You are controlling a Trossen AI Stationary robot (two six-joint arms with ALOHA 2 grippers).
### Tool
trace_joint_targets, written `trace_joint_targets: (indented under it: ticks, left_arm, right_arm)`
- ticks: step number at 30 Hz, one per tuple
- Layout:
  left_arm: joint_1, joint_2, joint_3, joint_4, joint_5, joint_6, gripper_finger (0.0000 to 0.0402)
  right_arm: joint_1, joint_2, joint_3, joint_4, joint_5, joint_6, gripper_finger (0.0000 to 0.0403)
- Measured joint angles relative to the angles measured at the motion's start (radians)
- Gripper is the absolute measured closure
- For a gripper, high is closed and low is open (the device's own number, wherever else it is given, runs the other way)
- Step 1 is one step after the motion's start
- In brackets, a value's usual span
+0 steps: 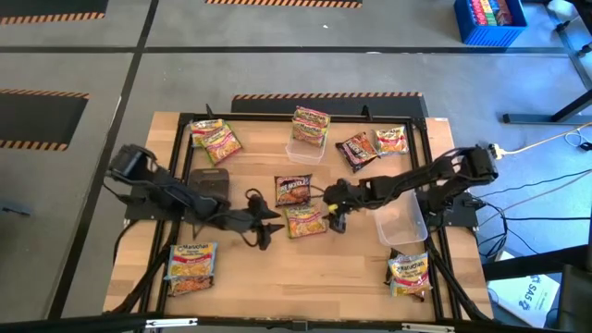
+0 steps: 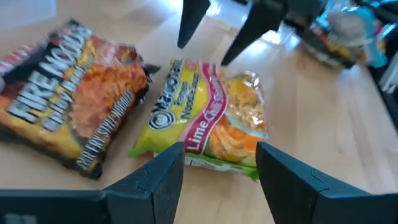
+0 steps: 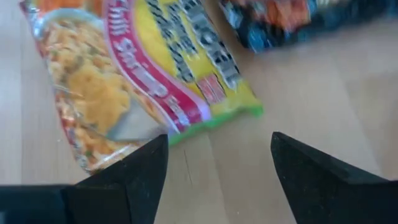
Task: Sort Maruchan noodles
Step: Put the bottom green noodle pack into the top transparent bin
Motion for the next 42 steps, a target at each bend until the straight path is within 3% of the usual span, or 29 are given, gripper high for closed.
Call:
trace_joint_targets:
  ticks: [6, 12, 21, 31, 42]
  left_arm:
    - [0.017, 0.132, 0.078, -0.001, 0.023, 0.022, 0.0209]
    - [0.039, 0.206, 0.107, 0.005, 0.022, 0.024, 0.0209]
    - [0.054, 0.232, 0.105, 0.0, 0.014, 0.022, 0.0209]
    - [0.064, 0.232, 0.103, -0.009, 0.015, 0.026, 0.0209]
    - [0.065, 0.232, 0.103, 0.006, 0.014, 0.027, 0.0209]
  right_arm:
    - [-0.074, -0.014, -0.088, 0.181, -0.227, 0.146, 0.0139]
    - [-0.105, -0.014, -0.135, 0.268, -0.374, 0.291, 0.0139]
    - [-0.101, 0.008, -0.147, 0.286, -0.356, 0.403, 0.0139]
    - [-0.053, 0.084, -0.147, 0.471, -0.385, 0.414, 0.0139]
    - [-0.041, 0.084, -0.146, 0.621, -0.321, 0.432, 0.0139]
